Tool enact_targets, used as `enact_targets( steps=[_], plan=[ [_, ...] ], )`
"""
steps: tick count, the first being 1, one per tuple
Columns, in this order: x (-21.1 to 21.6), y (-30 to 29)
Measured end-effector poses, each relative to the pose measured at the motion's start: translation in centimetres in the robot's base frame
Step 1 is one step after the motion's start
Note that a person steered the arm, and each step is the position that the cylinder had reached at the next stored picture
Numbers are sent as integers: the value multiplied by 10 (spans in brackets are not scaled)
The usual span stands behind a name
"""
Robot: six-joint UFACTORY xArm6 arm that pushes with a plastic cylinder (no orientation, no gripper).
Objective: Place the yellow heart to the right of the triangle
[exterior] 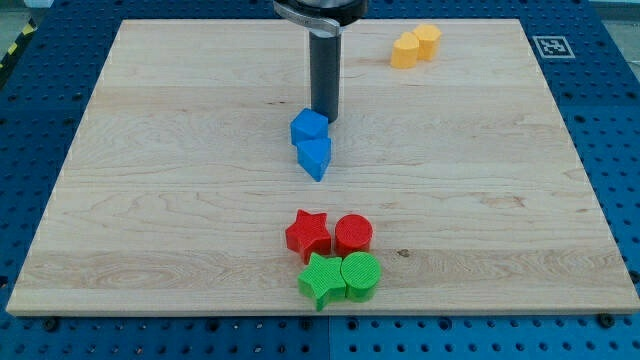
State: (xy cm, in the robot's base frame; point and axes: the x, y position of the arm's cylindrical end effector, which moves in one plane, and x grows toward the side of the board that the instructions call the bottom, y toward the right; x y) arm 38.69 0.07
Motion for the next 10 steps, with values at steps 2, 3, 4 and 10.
enact_targets(
  steps=[2,3,4,10],
  plan=[
    [7,85],
    [15,109],
    [19,116],
    [-25,255]
  ],
)
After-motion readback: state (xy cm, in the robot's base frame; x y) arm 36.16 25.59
